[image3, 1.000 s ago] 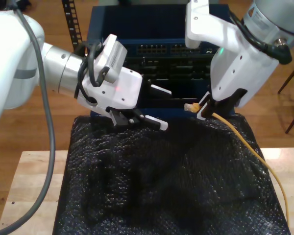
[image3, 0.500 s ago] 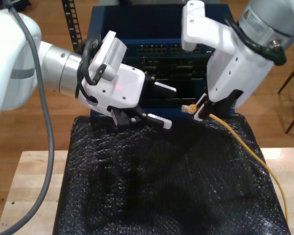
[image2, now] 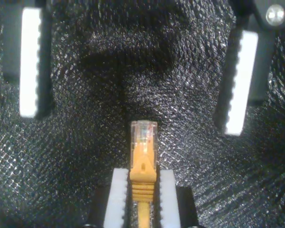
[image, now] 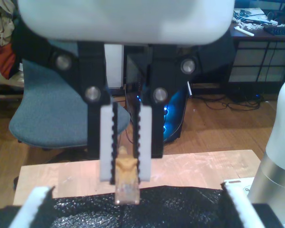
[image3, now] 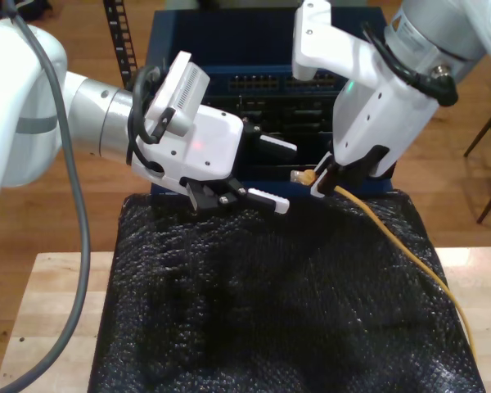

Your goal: Grab the cable and plug it in

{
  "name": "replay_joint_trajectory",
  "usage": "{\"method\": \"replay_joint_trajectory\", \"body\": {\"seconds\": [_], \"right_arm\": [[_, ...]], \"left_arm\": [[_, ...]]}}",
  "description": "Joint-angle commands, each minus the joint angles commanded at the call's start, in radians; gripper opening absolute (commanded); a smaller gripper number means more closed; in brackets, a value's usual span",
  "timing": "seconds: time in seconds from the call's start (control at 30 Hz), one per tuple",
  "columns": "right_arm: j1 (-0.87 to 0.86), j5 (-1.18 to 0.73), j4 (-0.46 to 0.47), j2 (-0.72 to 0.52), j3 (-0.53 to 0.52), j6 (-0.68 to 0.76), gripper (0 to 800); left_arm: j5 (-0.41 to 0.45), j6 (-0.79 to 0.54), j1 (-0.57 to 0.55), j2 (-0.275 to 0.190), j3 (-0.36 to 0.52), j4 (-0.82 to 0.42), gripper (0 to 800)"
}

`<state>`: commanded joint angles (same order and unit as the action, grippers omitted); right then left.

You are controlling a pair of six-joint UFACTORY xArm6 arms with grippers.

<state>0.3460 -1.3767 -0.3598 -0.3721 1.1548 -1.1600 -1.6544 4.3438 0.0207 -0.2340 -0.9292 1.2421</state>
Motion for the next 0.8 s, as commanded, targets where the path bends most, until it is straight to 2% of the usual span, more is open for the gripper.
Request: {"method": "replay_joint_trajectory", "body": {"seconds": [0.27,0.33,0.6,0.8], "right_arm": [[0.006,0.0,0.0,0.006,0.006,0.003,6],[0.005,0.0,-0.002,0.008,0.008,0.003,6],[0.005,0.0,0.0,0.015,0.014,0.003,6],[0.005,0.0,0.0,0.014,0.014,0.003,7]], "left_arm": [[0.002,-0.018,0.0,0.0,0.002,0.0,611],[0.002,-0.018,0.0,0.0,0.002,0.0,606],[-0.003,-0.02,0.0,0.0,0.005,0.0,490],[0.0,-0.02,0.002,0.0,0.018,0.002,436]]}}
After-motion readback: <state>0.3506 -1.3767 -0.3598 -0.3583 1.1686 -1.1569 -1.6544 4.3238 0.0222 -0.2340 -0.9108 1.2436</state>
